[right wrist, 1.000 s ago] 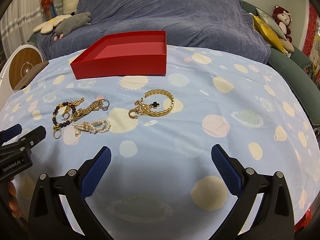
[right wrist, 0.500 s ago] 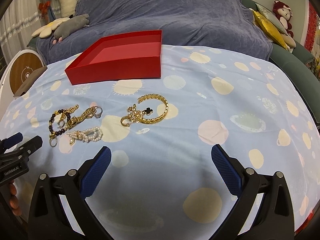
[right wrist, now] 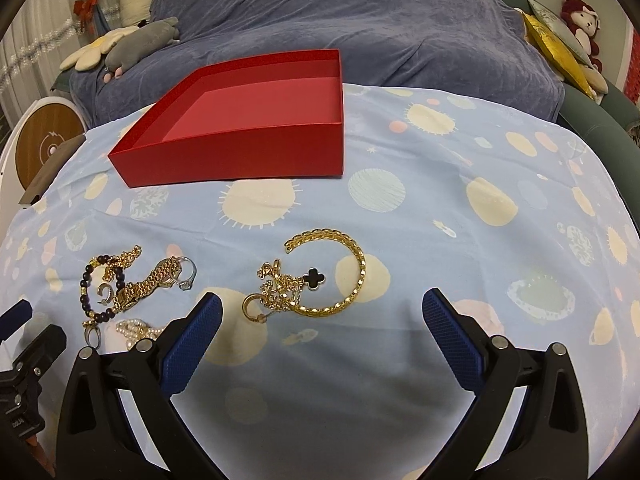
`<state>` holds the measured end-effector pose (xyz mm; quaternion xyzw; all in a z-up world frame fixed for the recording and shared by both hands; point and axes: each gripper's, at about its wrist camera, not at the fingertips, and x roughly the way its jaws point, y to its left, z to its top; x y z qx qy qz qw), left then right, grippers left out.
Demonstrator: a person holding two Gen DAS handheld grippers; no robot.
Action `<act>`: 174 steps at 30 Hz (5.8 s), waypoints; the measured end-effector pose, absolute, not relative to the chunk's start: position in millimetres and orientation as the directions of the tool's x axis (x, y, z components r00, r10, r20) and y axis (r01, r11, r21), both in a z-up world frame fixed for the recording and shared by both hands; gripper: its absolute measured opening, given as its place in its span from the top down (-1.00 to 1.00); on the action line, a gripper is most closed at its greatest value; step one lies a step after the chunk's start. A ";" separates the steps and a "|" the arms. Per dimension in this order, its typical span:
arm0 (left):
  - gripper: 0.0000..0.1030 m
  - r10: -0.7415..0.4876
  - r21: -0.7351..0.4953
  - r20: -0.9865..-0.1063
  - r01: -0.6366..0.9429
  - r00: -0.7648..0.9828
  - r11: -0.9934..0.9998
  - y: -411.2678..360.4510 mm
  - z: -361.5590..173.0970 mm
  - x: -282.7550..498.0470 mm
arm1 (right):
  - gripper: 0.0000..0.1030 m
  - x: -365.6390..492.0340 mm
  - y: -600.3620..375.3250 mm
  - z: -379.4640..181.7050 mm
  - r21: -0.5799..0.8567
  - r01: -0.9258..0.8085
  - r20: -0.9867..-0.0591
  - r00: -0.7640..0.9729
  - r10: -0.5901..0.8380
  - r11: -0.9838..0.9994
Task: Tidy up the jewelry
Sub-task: 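Grasp the gold cuff bangle with the right tool while the left tool approaches the bead bracelet, then carry the bead bracelet in the left tool and gold bangle in the right tool into the red box, then open both tools to release the bracelets in the red box, then grasp the pearl strand with the right tool while the left tool grasps a gold ring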
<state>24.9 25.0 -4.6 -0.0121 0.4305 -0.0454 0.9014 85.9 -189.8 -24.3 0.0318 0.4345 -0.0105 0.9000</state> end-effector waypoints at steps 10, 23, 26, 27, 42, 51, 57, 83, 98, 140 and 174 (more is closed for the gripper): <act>-0.77 -0.078 -0.078 -0.796 0.025 0.600 0.997 44.4 -14.6 32.3 | -0.31 102.9 -194.0 -41.4 0.052 0.055 -0.796 0.605 0.009 0.997; -0.77 -0.085 -0.068 -0.798 0.052 0.596 0.996 43.6 -22.2 44.7 | -0.05 85.9 -206.1 -23.5 0.142 0.059 -0.771 0.633 0.073 0.988; -0.77 -0.068 -0.057 -0.793 0.037 0.605 0.998 46.6 -21.2 52.5 | -0.05 77.7 -204.8 -13.8 0.154 0.044 -0.754 0.651 0.089 0.987; -0.77 -0.058 -0.054 -0.788 0.026 0.612 0.998 48.7 -20.5 54.7 | -0.05 75.0 -203.2 -10.8 0.154 0.038 -0.749 0.656 0.091 0.987; 0.43 -0.024 0.025 -0.784 0.071 0.620 0.997 30.8 -35.7 70.2 | -0.05 57.0 -191.0 2.8 0.166 -0.015 -0.729 0.672 0.133 0.986; 0.90 -0.154 -0.093 -0.762 0.130 0.629 0.987 27.3 -14.0 63.3 | -0.05 47.2 -186.4 17.4 0.174 -0.039 -0.703 0.695 0.152 0.984; 0.90 -0.260 -0.183 -0.692 0.184 0.674 0.966 29.8 26.3 41.9 | -0.05 41.7 -181.7 30.2 0.190 -0.059 -0.680 0.712 0.175 0.980; 0.90 -0.315 -0.182 -0.589 0.257 0.745 0.949 20.9 125.4 108.5 | -0.05 118.7 -168.2 98.2 0.199 -0.135 -0.589 0.775 0.228 0.971; 0.90 -0.232 -0.121 -0.667 0.204 0.708 0.972 -9.3 74.1 295.4 | -0.05 305.9 -179.4 50.0 0.182 -0.116 -0.714 0.667 0.212 0.976; -0.35 -0.142 -0.088 -0.711 0.113 0.689 0.990 48.7 43.8 46.5 | -0.56 19.2 -185.6 41.7 0.221 -0.150 -0.679 0.686 0.263 0.964; -0.36 -0.151 -0.051 -0.785 0.180 0.601 0.982 53.8 -14.7 15.8 | -0.19 66.5 -99.9 -38.4 0.087 -0.352 -0.789 0.547 0.280 0.932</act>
